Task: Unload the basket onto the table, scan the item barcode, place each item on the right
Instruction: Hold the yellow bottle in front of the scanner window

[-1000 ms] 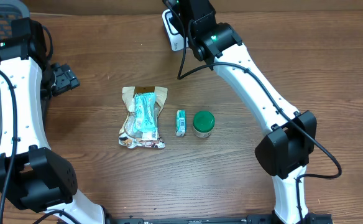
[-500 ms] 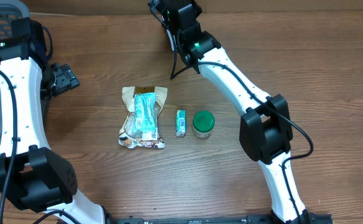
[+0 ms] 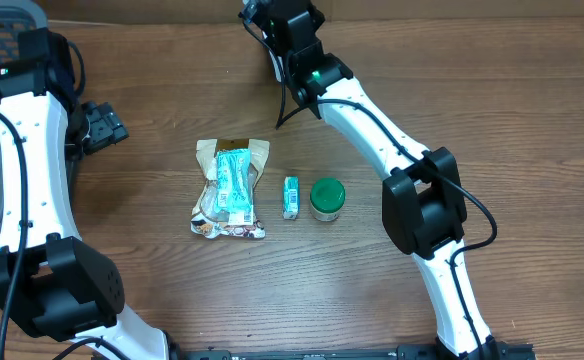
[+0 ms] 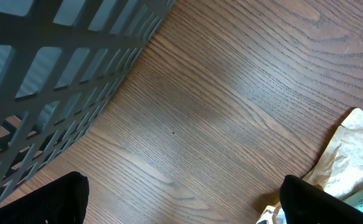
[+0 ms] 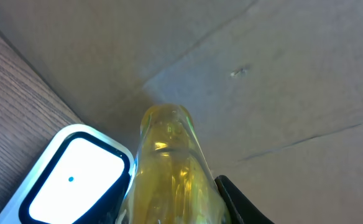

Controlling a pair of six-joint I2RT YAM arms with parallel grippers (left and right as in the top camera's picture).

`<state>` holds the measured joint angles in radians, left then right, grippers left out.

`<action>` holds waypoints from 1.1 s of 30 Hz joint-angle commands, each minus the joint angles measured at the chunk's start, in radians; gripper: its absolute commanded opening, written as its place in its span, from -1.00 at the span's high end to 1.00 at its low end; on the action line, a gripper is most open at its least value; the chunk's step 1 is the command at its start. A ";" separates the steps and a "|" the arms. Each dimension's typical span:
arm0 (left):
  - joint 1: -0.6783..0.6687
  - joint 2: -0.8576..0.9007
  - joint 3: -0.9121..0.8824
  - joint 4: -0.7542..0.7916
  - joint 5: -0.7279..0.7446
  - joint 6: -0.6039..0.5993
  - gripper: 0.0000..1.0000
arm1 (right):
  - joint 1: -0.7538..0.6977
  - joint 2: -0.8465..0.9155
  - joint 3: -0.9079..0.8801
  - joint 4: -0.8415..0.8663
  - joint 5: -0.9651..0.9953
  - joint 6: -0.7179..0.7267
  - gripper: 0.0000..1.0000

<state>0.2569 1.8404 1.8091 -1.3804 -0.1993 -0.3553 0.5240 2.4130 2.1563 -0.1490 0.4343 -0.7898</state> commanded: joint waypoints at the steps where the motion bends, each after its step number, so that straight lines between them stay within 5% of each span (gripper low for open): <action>1: 0.004 0.010 0.018 0.001 -0.013 0.019 -0.99 | -0.005 0.035 0.014 0.018 0.010 -0.005 0.32; 33: 0.004 0.010 0.018 0.001 -0.013 0.019 -0.99 | -0.003 0.056 0.014 -0.044 0.006 0.000 0.30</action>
<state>0.2569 1.8404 1.8091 -1.3808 -0.1993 -0.3553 0.5236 2.4798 2.1563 -0.1761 0.4461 -0.7937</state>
